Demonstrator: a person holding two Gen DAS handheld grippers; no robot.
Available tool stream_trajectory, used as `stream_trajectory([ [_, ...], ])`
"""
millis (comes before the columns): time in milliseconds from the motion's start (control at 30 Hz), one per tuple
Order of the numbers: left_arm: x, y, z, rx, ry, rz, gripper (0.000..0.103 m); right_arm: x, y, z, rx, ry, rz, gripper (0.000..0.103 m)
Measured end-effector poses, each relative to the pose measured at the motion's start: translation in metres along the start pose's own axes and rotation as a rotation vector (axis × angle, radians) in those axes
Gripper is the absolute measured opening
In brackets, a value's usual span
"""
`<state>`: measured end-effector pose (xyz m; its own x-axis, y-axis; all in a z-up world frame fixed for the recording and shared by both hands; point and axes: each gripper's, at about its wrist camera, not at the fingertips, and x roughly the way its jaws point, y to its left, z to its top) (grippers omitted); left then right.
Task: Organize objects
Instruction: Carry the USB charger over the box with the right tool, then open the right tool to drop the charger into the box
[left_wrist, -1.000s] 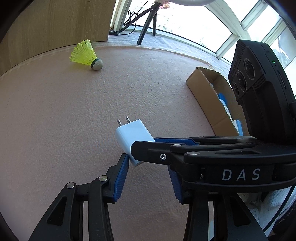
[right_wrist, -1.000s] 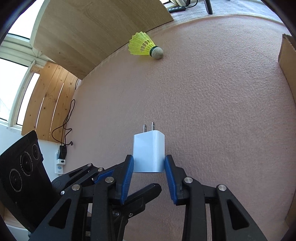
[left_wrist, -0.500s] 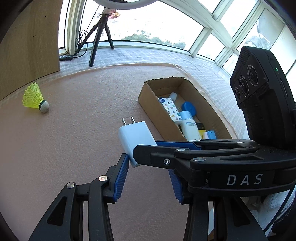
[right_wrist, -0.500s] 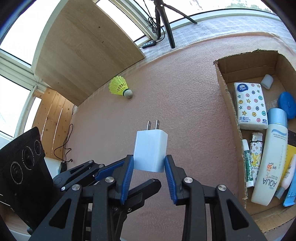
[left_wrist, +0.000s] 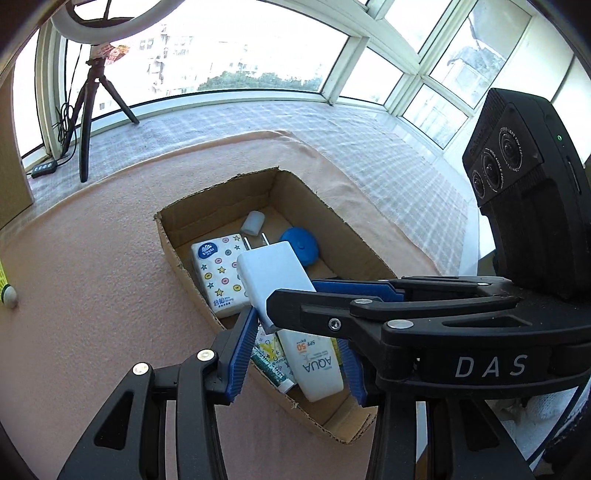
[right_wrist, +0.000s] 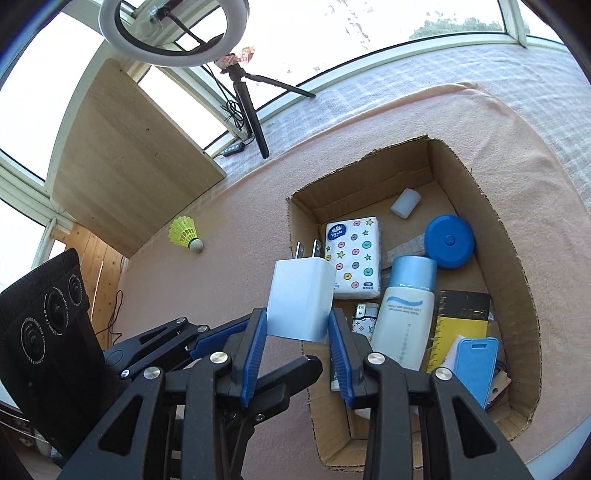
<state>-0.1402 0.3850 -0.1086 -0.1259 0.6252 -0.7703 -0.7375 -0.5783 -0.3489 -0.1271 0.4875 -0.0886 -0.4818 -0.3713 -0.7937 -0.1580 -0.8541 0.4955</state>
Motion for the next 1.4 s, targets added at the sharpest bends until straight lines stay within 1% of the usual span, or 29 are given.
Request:
stream_trajectory([
  [233, 0.031, -0.020, 0.021, 0.031, 0.013, -0.014, 0.046, -0.008, -0.030, 0.013, 0.029, -0.021, -0.026, 0.032],
  [367, 0.043, -0.024, 0.029, 0.032, 0.023, -0.013, 0.046, -0.008, -0.039, 0.020, 0.033, -0.024, -0.036, 0.032],
  [467, 0.049, -0.023, 0.032, 0.029, 0.030, -0.010, 0.046, -0.007, -0.041, 0.022, 0.012, -0.022, -0.040, 0.032],
  [500, 0.050, -0.021, 0.032, 0.023, 0.033, -0.008, 0.047, -0.007, -0.042, 0.023, 0.004, -0.021, -0.030, 0.033],
  [533, 0.052, -0.019, 0.033, 0.009, 0.040, -0.009, 0.051, -0.006, -0.042, 0.024, -0.005, -0.026, -0.030, 0.033],
  [567, 0.053, -0.015, 0.032, -0.004, 0.048, 0.002, 0.054, -0.006, -0.041, 0.024, -0.013, -0.036, -0.048, 0.037],
  [600, 0.053, -0.013, 0.032, -0.014, 0.051, 0.016, 0.061, -0.006, -0.041, 0.025, -0.020, -0.046, -0.072, 0.045],
  [633, 0.053, -0.010, 0.032, -0.021, 0.052, 0.024, 0.065, -0.006, -0.042, 0.025, -0.022, -0.055, -0.086, 0.049],
  [667, 0.052, -0.007, 0.031, -0.026, 0.051, 0.026, 0.065, -0.006, -0.043, 0.026, -0.018, -0.058, -0.088, 0.053],
  [1000, 0.040, 0.006, 0.025, -0.044, 0.048, 0.052, 0.065, -0.002, -0.040, 0.024, -0.004, -0.053, -0.082, 0.053],
  [1167, 0.029, 0.016, 0.017, -0.060, 0.041, 0.084, 0.065, -0.001, -0.033, 0.023, -0.011, -0.055, -0.081, 0.053],
  [1400, 0.001, 0.046, -0.004, -0.128, 0.031, 0.114, 0.066, 0.005, -0.008, 0.018, -0.047, -0.054, -0.071, 0.053],
])
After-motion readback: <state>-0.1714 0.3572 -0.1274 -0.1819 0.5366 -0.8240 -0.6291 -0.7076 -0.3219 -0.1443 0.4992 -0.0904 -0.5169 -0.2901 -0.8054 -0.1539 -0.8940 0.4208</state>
